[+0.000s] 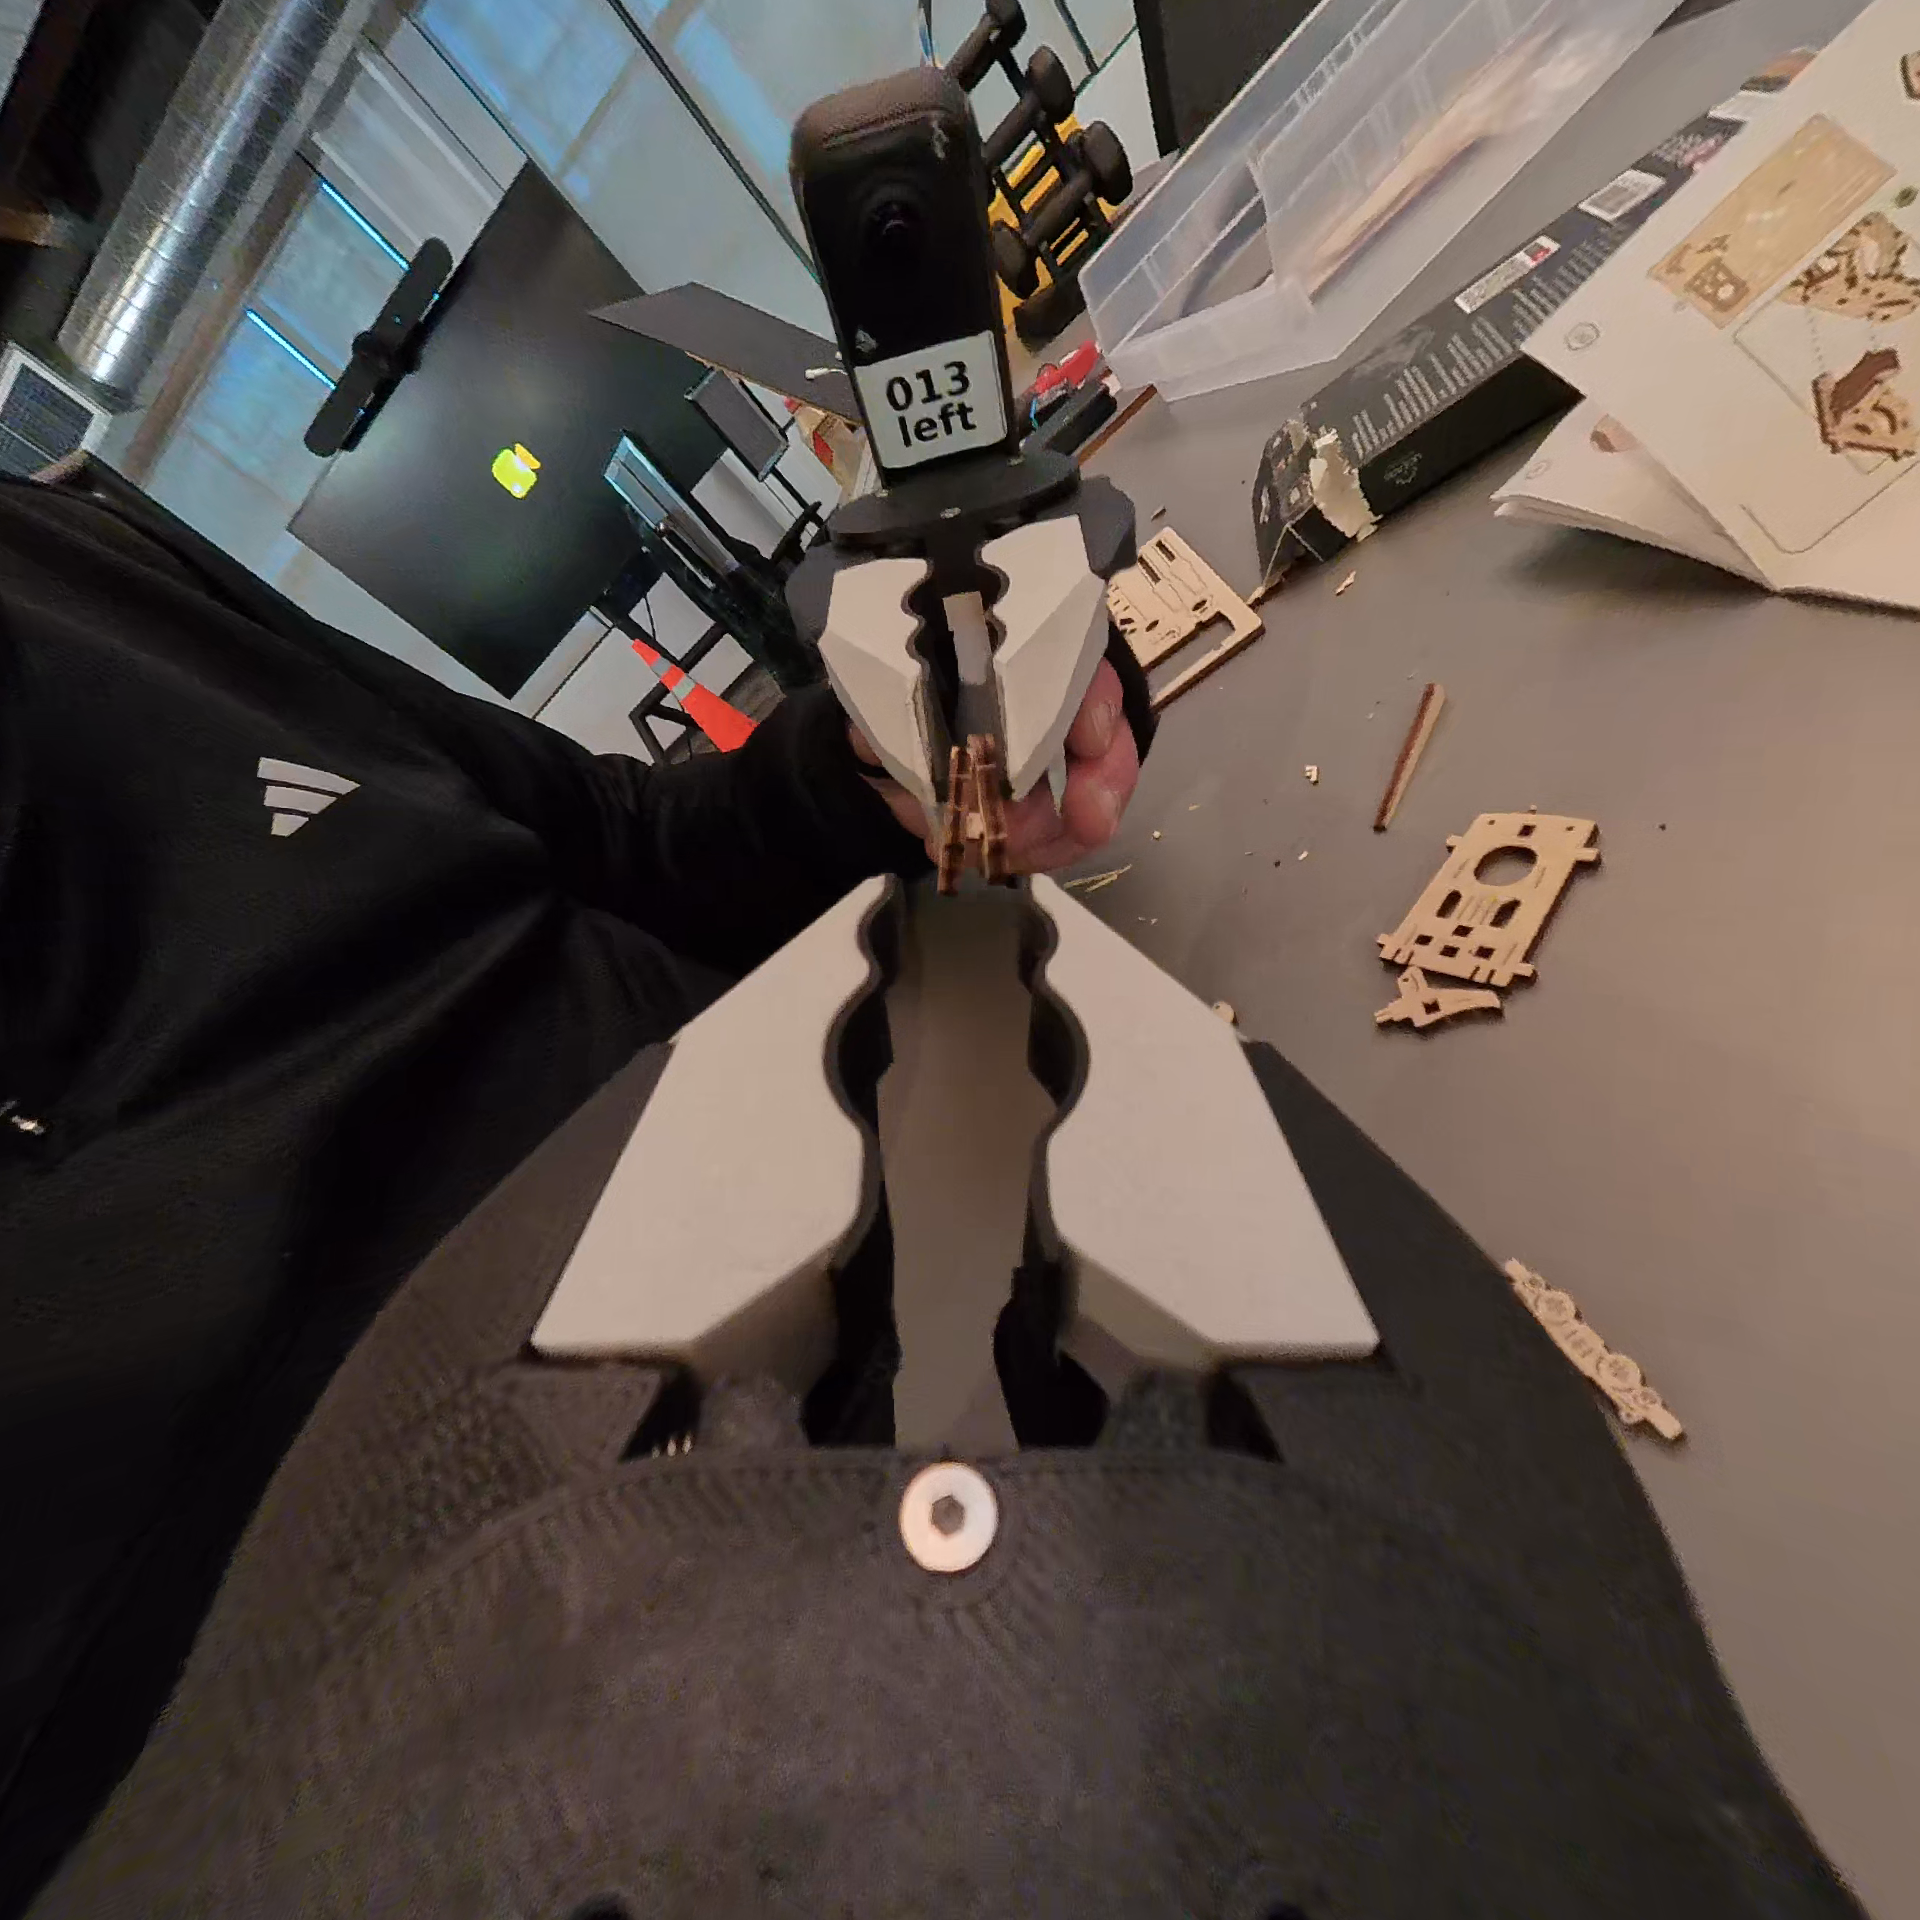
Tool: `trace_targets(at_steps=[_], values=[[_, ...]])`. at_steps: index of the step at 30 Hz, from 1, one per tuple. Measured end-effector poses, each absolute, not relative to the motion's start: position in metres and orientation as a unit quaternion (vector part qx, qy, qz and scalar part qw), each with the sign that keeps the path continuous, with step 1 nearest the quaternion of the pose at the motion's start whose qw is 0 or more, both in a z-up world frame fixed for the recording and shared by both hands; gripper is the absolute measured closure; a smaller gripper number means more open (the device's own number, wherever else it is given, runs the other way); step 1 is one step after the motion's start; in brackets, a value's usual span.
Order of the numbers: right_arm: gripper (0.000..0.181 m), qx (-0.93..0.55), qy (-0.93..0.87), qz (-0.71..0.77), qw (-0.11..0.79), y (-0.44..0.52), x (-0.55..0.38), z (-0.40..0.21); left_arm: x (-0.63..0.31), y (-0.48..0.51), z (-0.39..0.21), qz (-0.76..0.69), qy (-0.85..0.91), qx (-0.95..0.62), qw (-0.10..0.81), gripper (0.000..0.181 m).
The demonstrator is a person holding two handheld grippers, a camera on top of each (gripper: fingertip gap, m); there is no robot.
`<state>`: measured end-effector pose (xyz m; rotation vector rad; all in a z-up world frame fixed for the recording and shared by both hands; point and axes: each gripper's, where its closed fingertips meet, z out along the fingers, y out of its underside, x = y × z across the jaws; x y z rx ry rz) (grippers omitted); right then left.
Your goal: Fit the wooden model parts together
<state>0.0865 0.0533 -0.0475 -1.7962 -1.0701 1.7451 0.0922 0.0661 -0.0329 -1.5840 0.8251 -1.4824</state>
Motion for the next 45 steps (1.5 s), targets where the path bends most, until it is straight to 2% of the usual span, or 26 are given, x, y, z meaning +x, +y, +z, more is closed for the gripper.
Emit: trace_targets(at_steps=[5,25,29,33,36,41,45], values=[[0.173,-0.637,-0.389,0.627,0.222,0.053,0.084,-0.045,0.096,0.063,-0.034,-0.594,0.327,-0.622,0.391,0.172],[0.174,-0.641,-0.414,0.598,0.244,0.060,0.086,-0.048,0.093,0.067,-0.039,-0.581,0.332,-0.624,0.404,0.173],[0.170,-0.649,-0.405,0.598,0.241,0.063,0.088,-0.051,0.093,0.068,-0.042,-0.573,0.330,-0.632,0.404,0.175],[0.158,-0.657,-0.406,0.578,0.263,0.067,0.094,-0.052,0.089,0.070,-0.038,-0.591,0.306,-0.628,0.403,0.175],[0.155,-0.662,-0.463,0.488,0.331,0.070,0.098,-0.054,0.087,0.073,-0.036,-0.609,0.280,-0.627,0.397,0.175],[0.153,-0.612,-0.591,0.232,0.472,0.069,0.092,-0.052,0.088,0.071,-0.035,-0.623,0.261,-0.626,0.390,0.175],[0.153,-0.576,-0.625,0.130,0.511,0.067,0.085,-0.049,0.093,0.067,-0.034,-0.619,0.267,-0.628,0.390,0.174]])
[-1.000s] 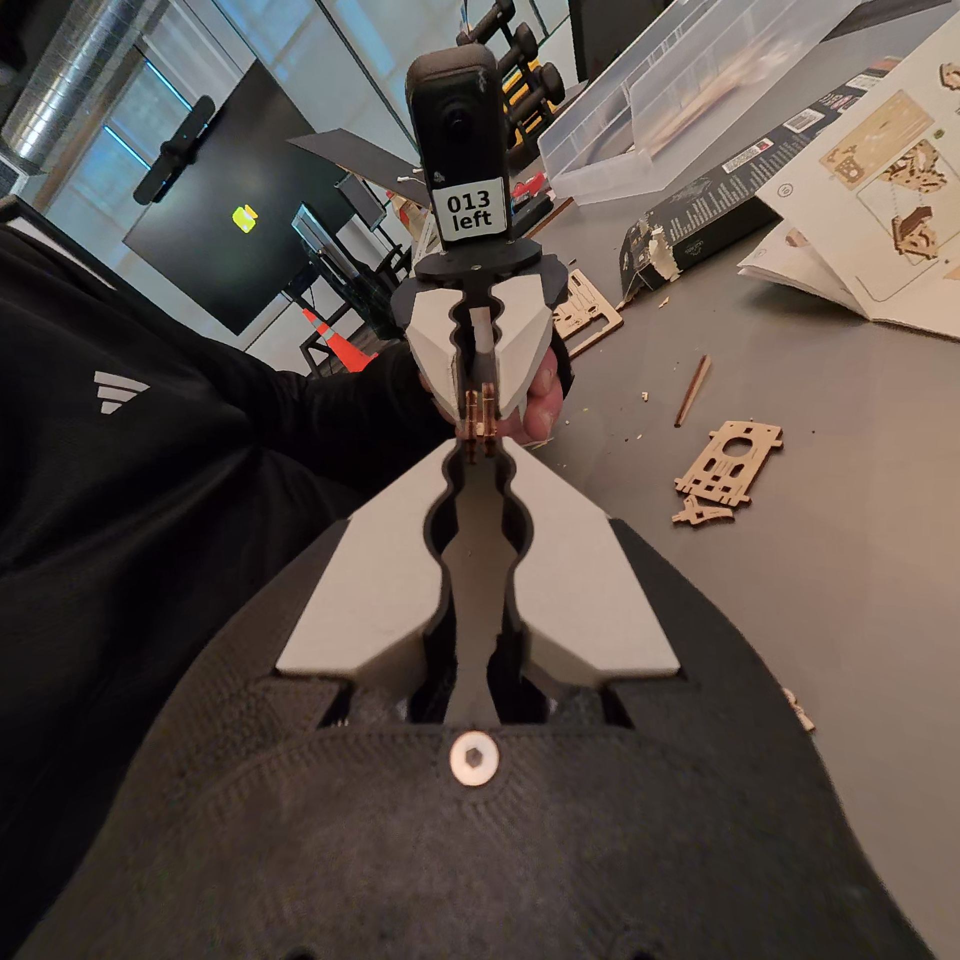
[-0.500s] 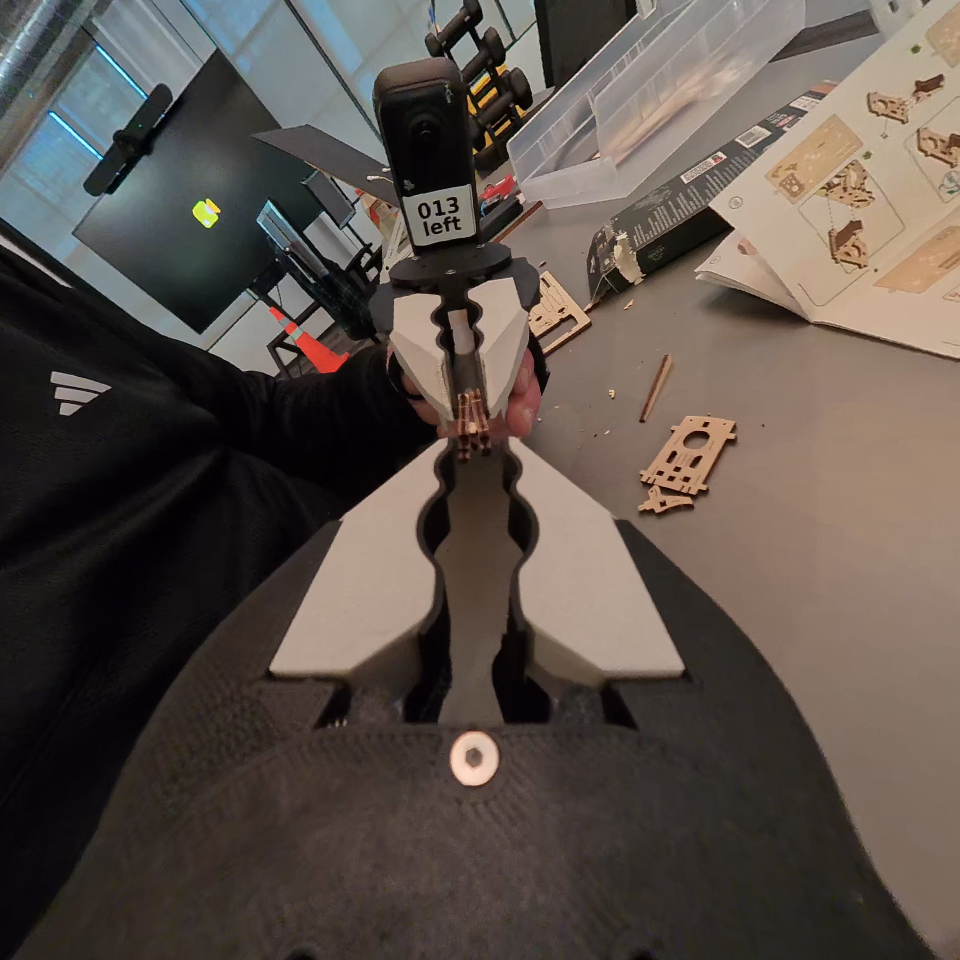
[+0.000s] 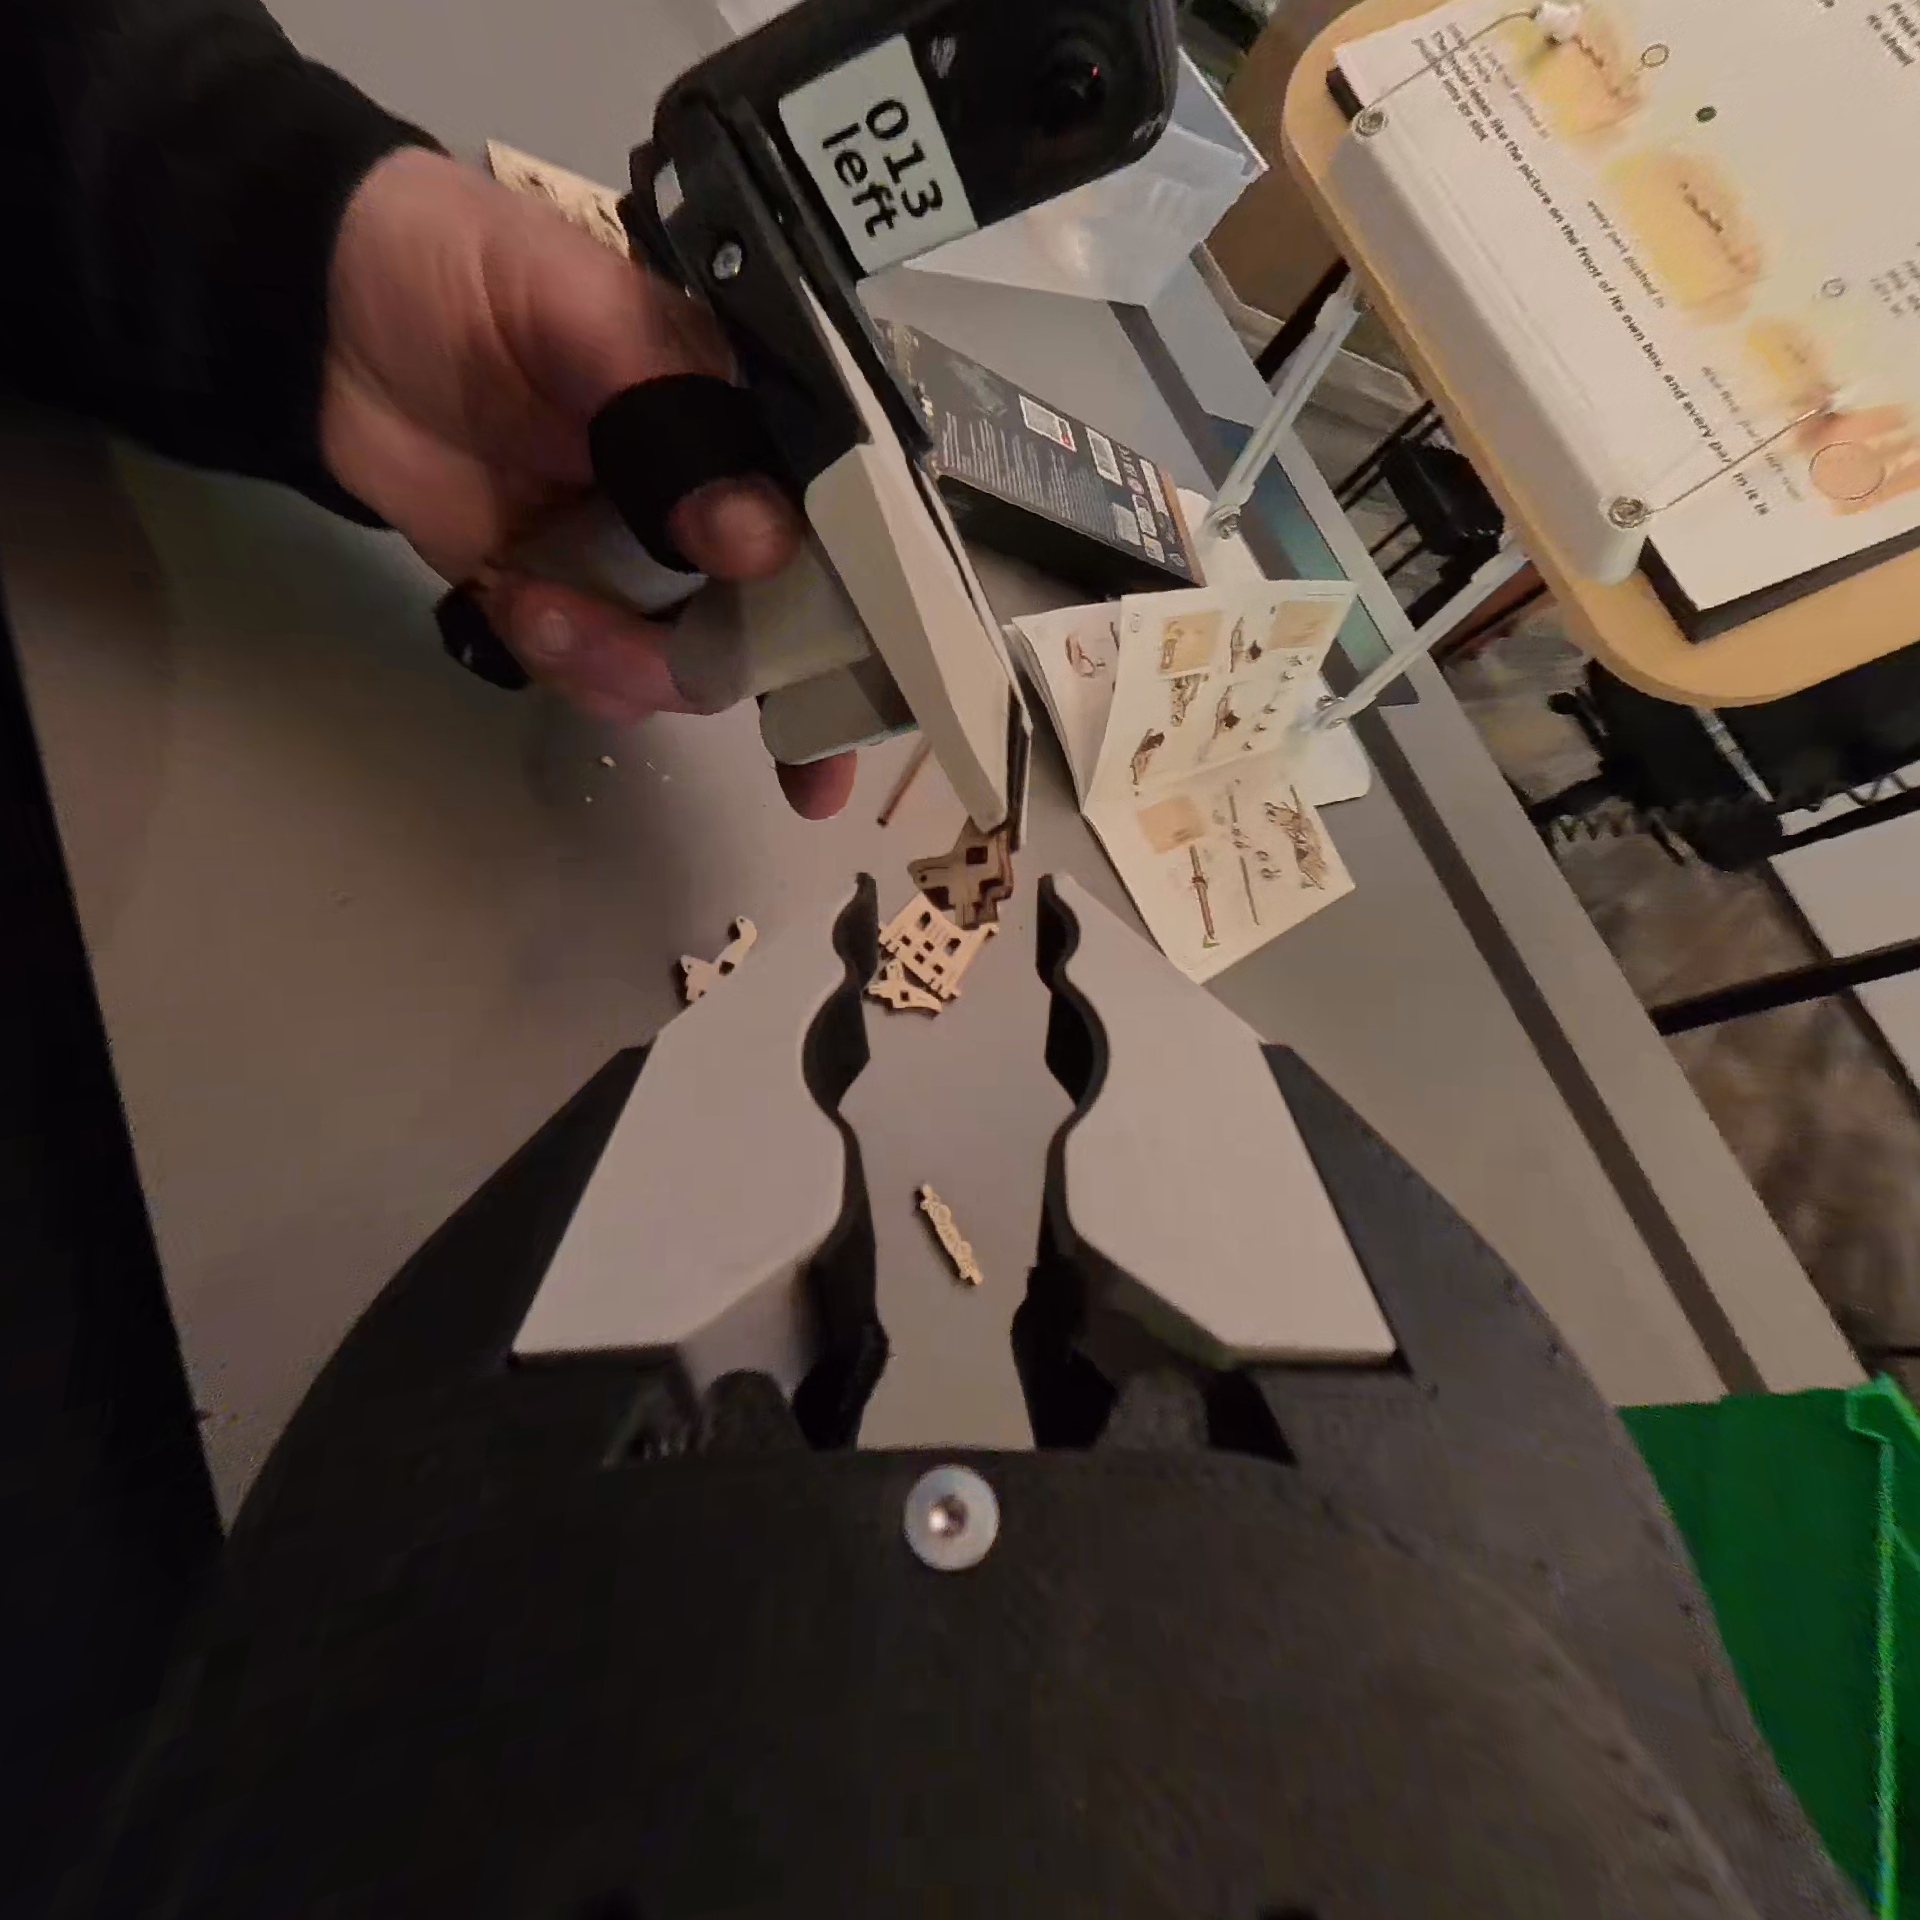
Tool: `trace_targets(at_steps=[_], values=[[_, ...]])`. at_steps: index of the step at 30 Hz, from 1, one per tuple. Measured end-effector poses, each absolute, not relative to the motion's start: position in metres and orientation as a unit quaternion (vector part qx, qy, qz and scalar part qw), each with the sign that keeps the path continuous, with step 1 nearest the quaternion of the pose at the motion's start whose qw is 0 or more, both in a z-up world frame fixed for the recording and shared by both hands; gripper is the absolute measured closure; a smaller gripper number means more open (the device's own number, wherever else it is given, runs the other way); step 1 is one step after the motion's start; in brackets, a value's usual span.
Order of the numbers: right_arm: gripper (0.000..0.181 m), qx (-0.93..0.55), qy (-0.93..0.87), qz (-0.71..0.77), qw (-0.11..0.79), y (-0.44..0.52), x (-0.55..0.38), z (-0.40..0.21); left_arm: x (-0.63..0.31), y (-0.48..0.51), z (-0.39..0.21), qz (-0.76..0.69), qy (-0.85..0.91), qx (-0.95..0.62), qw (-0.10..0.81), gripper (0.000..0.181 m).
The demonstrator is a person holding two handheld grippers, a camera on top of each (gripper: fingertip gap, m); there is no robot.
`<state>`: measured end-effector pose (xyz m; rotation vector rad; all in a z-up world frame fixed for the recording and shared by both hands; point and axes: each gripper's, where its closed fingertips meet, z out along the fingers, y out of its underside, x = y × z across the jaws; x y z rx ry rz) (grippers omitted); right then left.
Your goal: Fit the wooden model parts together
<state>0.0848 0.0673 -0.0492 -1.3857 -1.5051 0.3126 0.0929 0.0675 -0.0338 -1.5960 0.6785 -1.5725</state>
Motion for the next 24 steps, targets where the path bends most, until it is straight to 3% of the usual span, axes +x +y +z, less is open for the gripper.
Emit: trace_targets(at_steps=[3,10,16,24], values=[[0.165,-0.581,-0.626,0.102,0.510,0.071,0.085,-0.054,0.095,0.066,-0.033,-0.613,0.271,-0.630,0.393,0.174],[0.167,-0.582,-0.622,0.116,0.511,0.070,0.086,-0.054,0.094,0.066,-0.033,-0.615,0.265,-0.633,0.389,0.167],[0.167,-0.594,-0.619,0.138,0.495,0.067,0.088,-0.061,0.080,0.067,-0.048,-0.546,0.290,-0.674,0.404,0.159],[0.167,-0.650,-0.612,0.201,0.404,0.056,0.084,-0.100,0.048,0.066,-0.096,-0.383,0.369,-0.749,0.395,0.158]])
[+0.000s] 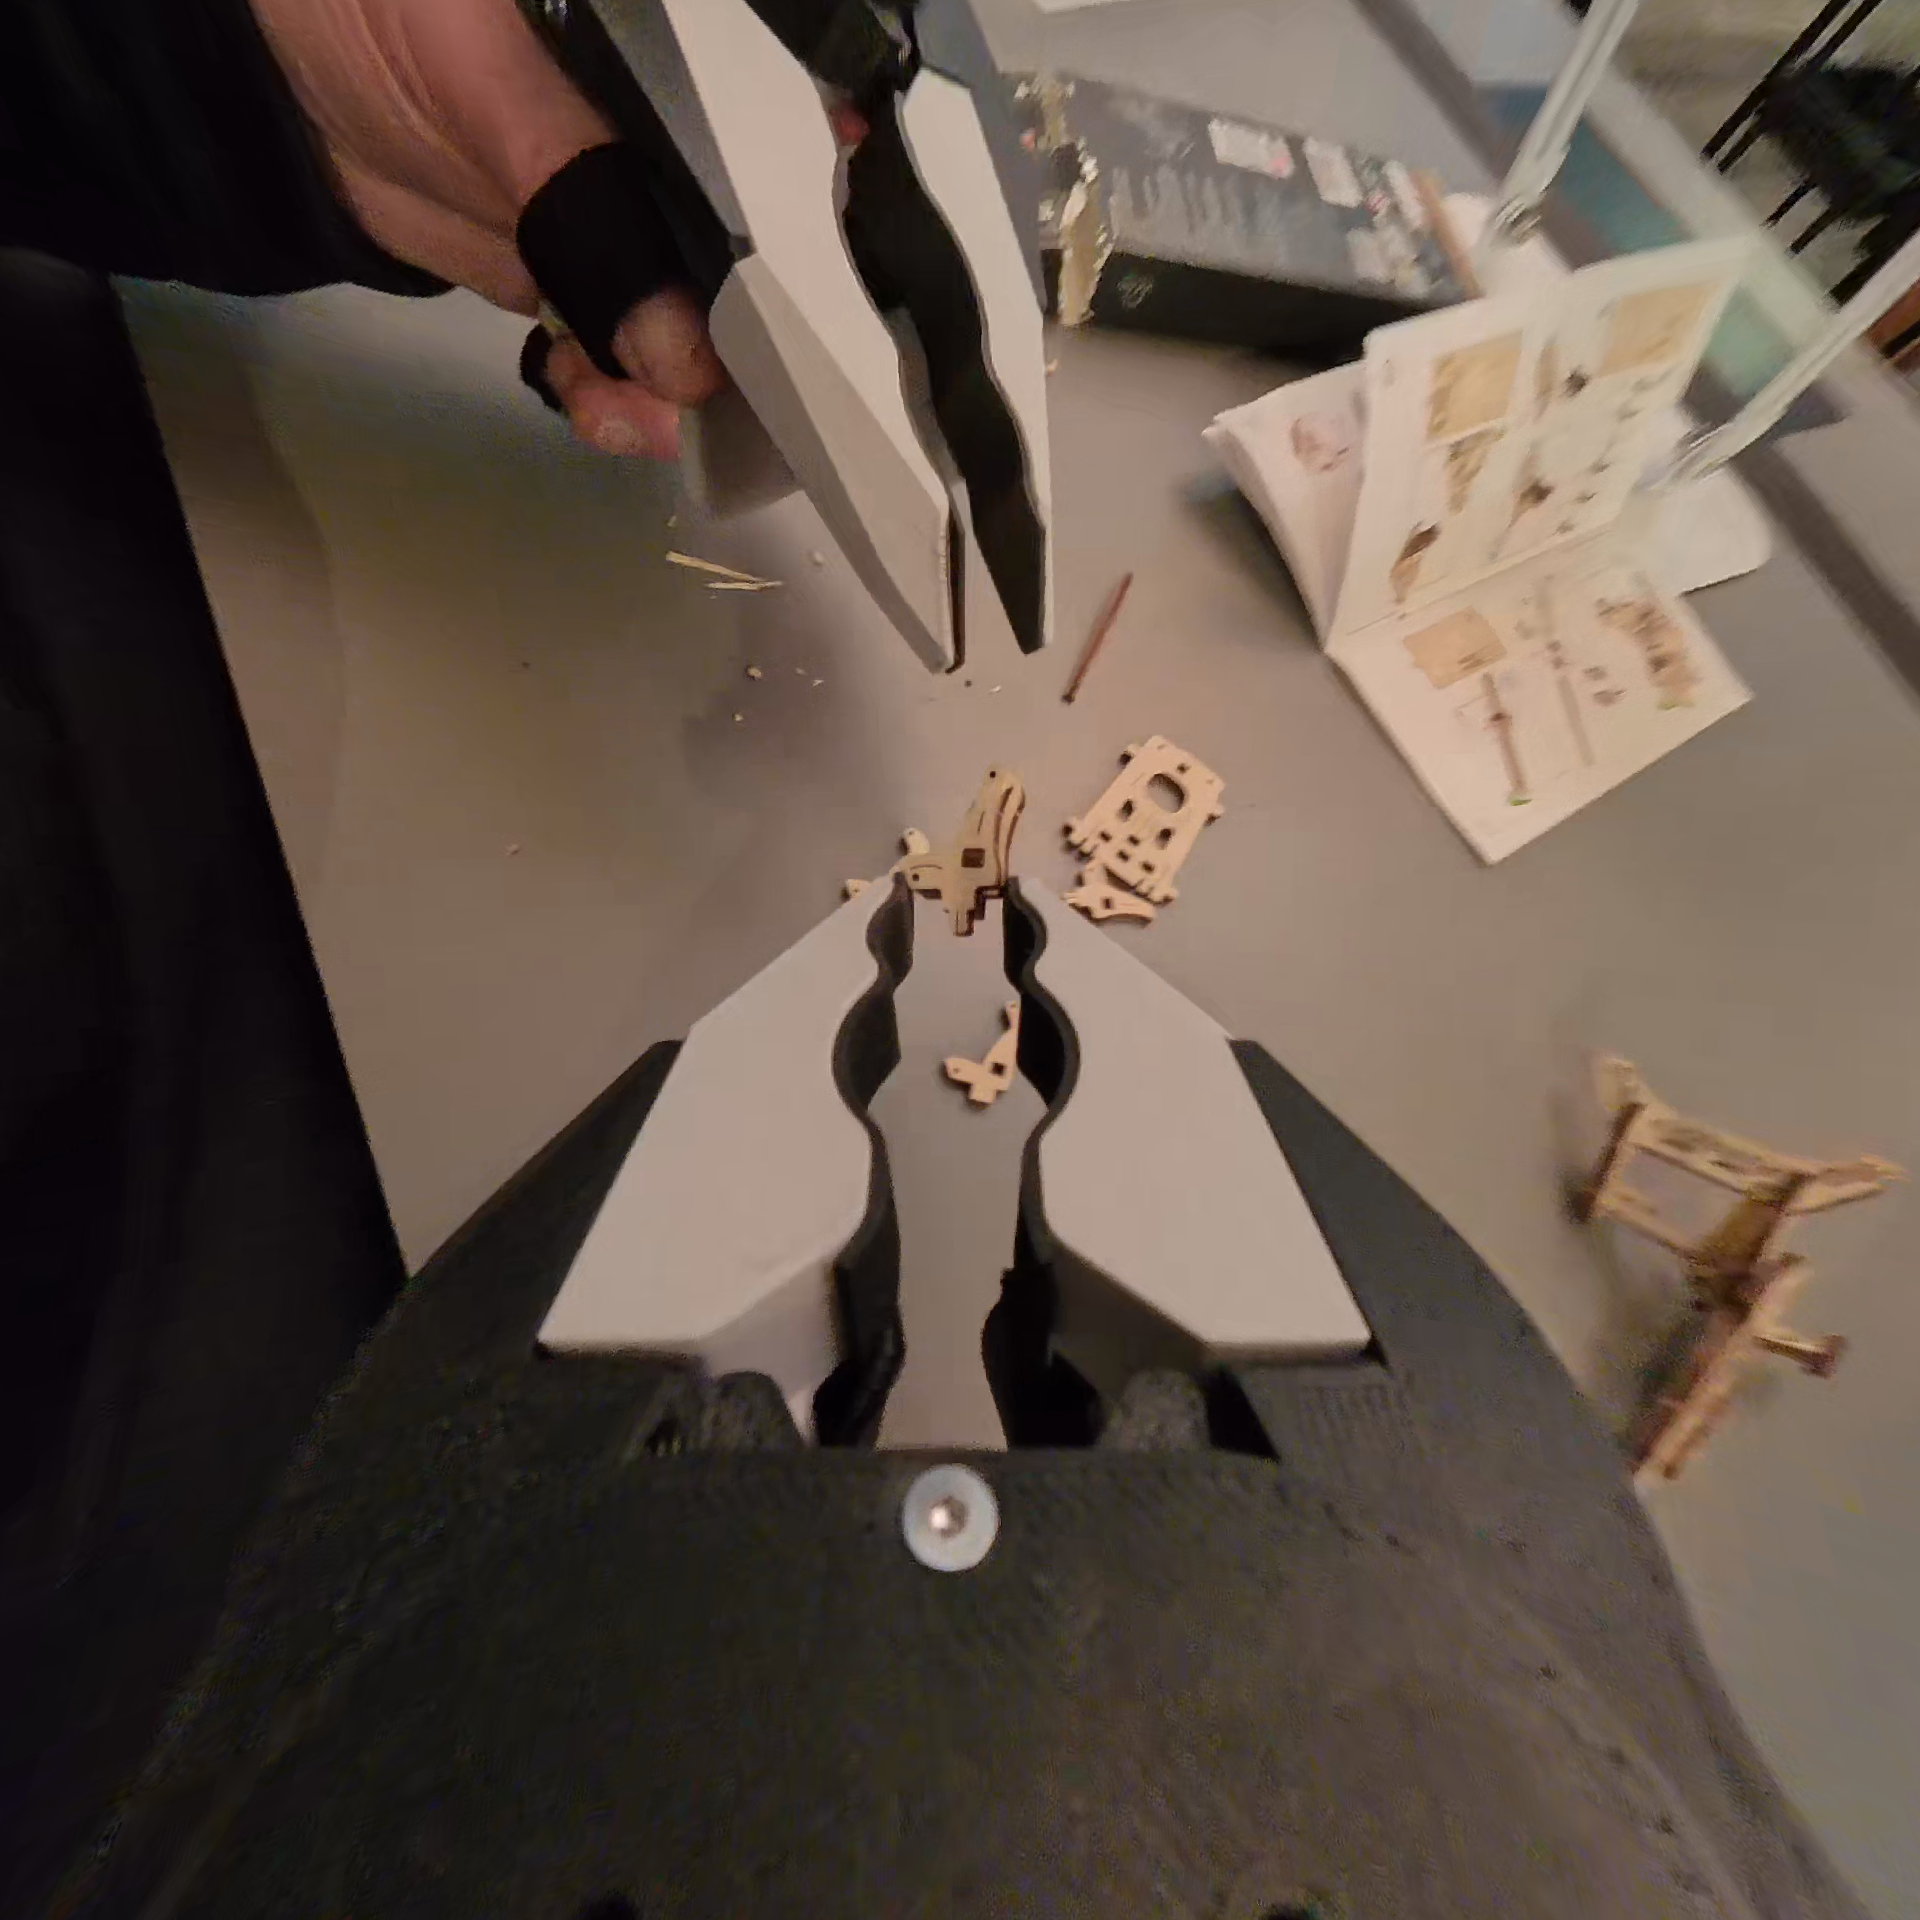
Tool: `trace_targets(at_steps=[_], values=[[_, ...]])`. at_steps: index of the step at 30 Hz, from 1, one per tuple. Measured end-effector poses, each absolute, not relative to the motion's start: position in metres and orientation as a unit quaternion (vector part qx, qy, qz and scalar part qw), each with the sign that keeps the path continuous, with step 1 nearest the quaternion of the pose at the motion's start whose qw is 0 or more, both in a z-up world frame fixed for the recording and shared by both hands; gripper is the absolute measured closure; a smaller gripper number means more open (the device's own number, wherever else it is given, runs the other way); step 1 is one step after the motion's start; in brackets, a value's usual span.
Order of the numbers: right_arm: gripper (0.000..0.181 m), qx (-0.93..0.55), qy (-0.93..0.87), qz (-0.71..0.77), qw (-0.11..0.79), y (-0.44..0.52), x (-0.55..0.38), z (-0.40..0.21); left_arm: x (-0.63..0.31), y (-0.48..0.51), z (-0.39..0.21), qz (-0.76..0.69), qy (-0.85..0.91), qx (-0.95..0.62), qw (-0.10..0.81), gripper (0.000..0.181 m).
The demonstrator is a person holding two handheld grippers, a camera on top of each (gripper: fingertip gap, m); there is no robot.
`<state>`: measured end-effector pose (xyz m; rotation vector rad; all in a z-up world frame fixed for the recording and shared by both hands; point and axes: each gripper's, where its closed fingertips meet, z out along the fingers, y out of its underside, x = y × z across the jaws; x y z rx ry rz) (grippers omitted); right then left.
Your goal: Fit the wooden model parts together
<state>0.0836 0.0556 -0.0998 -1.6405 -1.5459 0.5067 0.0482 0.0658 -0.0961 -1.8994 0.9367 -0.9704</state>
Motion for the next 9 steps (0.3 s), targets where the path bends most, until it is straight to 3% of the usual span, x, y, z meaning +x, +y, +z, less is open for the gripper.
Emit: trace_targets(at_steps=[9], values=[[0.166,-0.726,-0.548,0.312,0.273,0.043,0.071,-0.131,0.046,0.066,-0.124,-0.288,0.450,-0.755,0.381,0.158]])
